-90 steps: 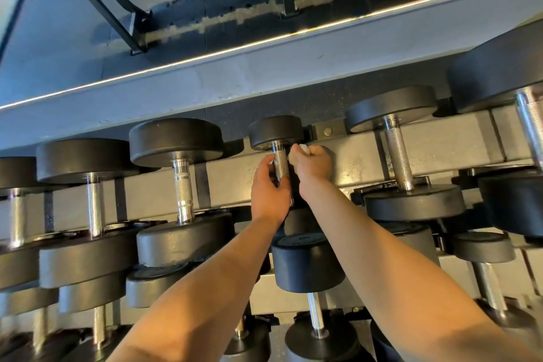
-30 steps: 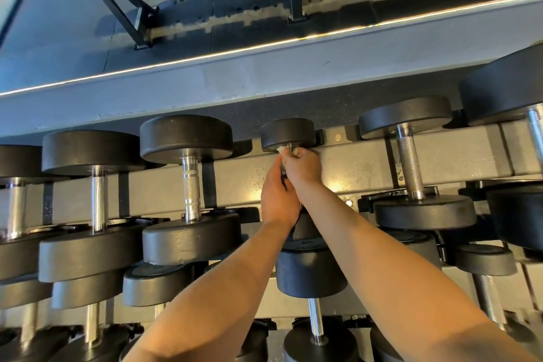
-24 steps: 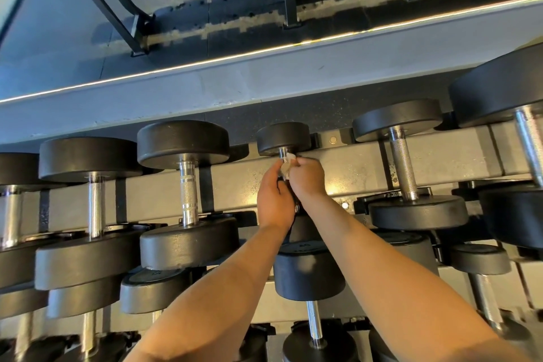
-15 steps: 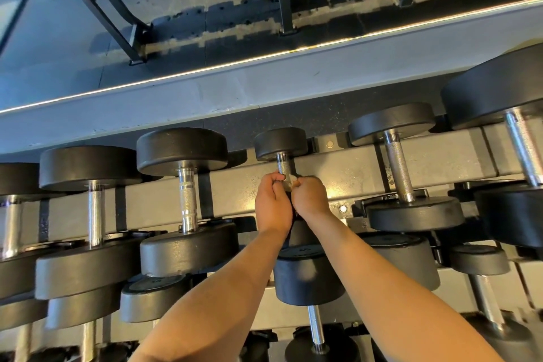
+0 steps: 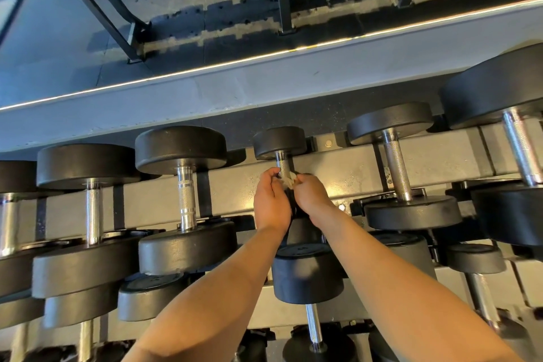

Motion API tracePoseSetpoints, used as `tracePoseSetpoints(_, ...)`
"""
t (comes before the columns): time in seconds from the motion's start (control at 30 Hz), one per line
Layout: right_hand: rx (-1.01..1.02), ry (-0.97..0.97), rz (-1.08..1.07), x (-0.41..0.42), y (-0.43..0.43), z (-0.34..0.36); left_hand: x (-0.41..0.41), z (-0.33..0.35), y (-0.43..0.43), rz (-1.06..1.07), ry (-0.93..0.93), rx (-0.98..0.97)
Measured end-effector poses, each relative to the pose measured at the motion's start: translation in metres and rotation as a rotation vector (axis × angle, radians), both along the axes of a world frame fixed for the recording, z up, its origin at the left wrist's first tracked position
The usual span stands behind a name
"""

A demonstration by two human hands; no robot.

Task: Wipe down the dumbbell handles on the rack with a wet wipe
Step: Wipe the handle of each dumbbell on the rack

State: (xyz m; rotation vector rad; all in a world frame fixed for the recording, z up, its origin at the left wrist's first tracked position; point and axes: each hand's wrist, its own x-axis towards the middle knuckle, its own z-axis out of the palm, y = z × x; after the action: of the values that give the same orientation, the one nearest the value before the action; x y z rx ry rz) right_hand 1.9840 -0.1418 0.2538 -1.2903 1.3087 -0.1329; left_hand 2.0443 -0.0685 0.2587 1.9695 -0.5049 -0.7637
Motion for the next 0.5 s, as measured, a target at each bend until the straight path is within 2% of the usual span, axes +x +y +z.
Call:
tracePoseSetpoints(0.13, 0.081, 0.136, 0.083, -0.007, -0.001, -0.002, 0.002, -0.003, 0.000, 0.009, 0.022, 0.008)
tracePoseSetpoints(0.23, 0.062, 0.253, 0.177, -0.007, -0.008, -0.001, 0.001, -0.003, 0.001, 0.011, 0.027, -0.001)
tracePoseSetpoints(0.3, 0.023, 0.201, 0.093, -0.004, -0.013, -0.006, 0.001, -0.002, 0.002, 0.002, 0.014, -0.009)
tracePoseSetpoints(0.4, -0.023, 0.029, -0.144, 0.001, -0.016, -0.009, 0.001, -0.002, 0.001, 0.009, 0.016, -0.024)
tracePoseSetpoints(0.5, -0.034, 0.033, -0.135, 0.003, -0.011, -0.011, 0.002, -0.004, 0.003, 0.041, 0.073, -0.048)
